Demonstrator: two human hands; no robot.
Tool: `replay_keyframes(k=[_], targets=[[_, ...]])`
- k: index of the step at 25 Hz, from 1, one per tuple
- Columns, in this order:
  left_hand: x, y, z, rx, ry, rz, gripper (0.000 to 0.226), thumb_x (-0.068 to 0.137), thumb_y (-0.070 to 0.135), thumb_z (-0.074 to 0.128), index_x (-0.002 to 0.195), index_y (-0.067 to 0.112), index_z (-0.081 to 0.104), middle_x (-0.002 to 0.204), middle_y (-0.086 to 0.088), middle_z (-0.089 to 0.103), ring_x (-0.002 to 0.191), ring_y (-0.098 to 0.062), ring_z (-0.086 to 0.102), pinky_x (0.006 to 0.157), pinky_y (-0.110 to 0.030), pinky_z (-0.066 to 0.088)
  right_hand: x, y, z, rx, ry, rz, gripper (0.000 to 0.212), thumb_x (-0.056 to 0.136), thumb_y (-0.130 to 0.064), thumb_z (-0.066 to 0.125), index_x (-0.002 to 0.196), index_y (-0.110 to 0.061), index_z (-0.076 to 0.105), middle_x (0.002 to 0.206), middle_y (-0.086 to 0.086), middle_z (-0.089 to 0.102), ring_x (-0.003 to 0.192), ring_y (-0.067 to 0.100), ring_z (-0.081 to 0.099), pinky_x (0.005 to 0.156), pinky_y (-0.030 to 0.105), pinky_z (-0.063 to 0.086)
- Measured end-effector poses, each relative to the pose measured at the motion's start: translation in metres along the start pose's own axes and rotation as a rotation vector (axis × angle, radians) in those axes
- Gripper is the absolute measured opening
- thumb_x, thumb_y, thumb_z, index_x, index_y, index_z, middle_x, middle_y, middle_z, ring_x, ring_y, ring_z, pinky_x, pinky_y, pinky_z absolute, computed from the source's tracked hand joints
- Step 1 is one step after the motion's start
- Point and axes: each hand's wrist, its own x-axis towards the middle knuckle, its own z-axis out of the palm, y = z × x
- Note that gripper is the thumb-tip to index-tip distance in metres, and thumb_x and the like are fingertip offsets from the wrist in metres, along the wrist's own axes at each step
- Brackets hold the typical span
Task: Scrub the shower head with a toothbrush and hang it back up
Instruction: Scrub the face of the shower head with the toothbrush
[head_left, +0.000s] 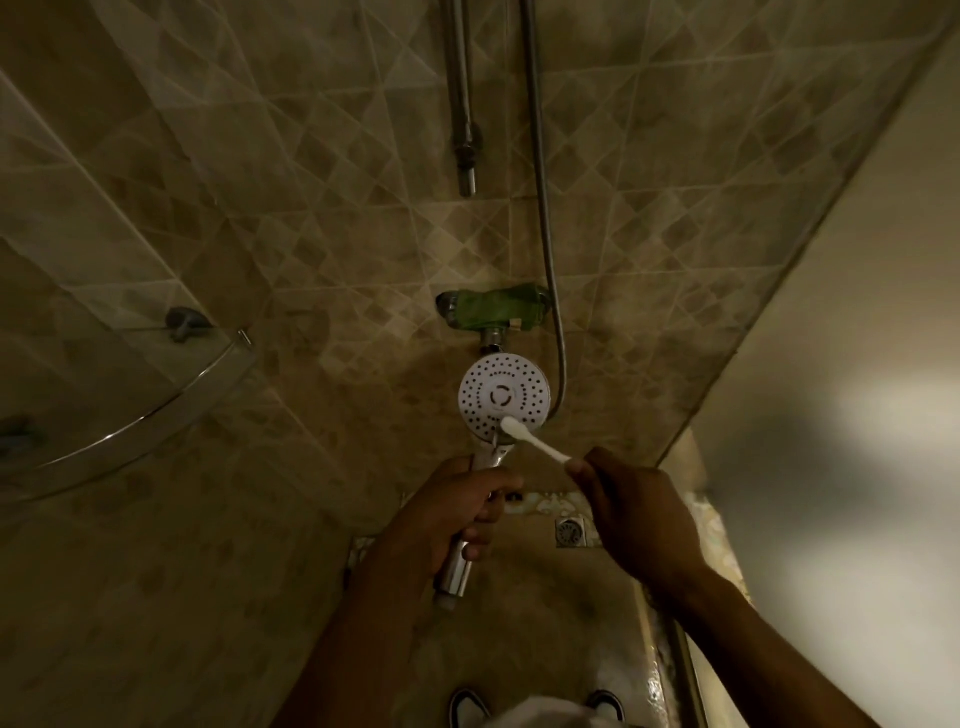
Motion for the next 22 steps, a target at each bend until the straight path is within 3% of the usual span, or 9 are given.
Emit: replay_keyframes(k=[4,9,14,19,22], targets=[[-0.001,0.0,0.004,0.097,0.046,0.002,0.021,0.095,0.018,0.063,0.076,0.014,0.053,0.049,0.001,0.037,0.037,-0.012,0.027,0.041,-0.02,0.026,0.016,0.004,-0.015,0.028,0.13,0.032,0.036,0.094,-0.057,0.035,0.08,-0.032,0.056,0.053,-0.005,0.057,0.042,0.006,0.054,0.04,0.025,0.041],[-0.003,0.001,0.004,0.128,0.064,-0.004,0.017,0.094,0.019,0.063,0.081,0.014,0.054,0.049,0.002,0.038,0.037,-0.011,0.029,0.041,-0.02,0.026,-0.001,0.009,-0.005,-0.032,-0.03,-0.027,0.039,0.092,-0.063,0.031,0.083,-0.034,0.055,0.057,-0.006,0.061,0.046,0.004,0.059,0.044,0.029,0.052],[0.0,-0.002,0.007,0.164,0.06,-0.012,0.017,0.094,0.02,0.063,0.084,0.014,0.051,0.051,0.002,0.038,0.038,-0.011,0.03,0.041,-0.021,0.027,0.015,0.007,-0.017,0.019,0.116,-0.002,0.031,0.095,-0.055,0.037,0.078,-0.034,0.053,0.051,-0.006,0.055,0.041,0.007,0.052,0.04,0.027,0.042],[0.003,-0.005,0.005,0.235,0.064,0.015,0.015,0.095,0.024,0.063,0.085,0.019,0.054,0.049,0.003,0.041,0.037,-0.011,0.031,0.041,-0.021,0.028,0.013,-0.002,-0.01,-0.077,-0.128,-0.147,0.018,0.098,-0.051,0.042,0.082,-0.043,0.048,0.057,-0.012,0.056,0.048,0.003,0.058,0.045,0.013,0.039],[0.005,-0.01,0.006,0.254,0.072,0.012,0.014,0.094,0.025,0.064,0.087,0.018,0.054,0.048,0.003,0.041,0.036,-0.01,0.031,0.041,-0.02,0.029,0.027,-0.006,-0.02,-0.083,-0.015,-0.144,0.018,0.096,-0.054,0.039,0.084,-0.044,0.048,0.055,-0.014,0.054,0.044,0.0,0.053,0.045,0.017,0.04]])
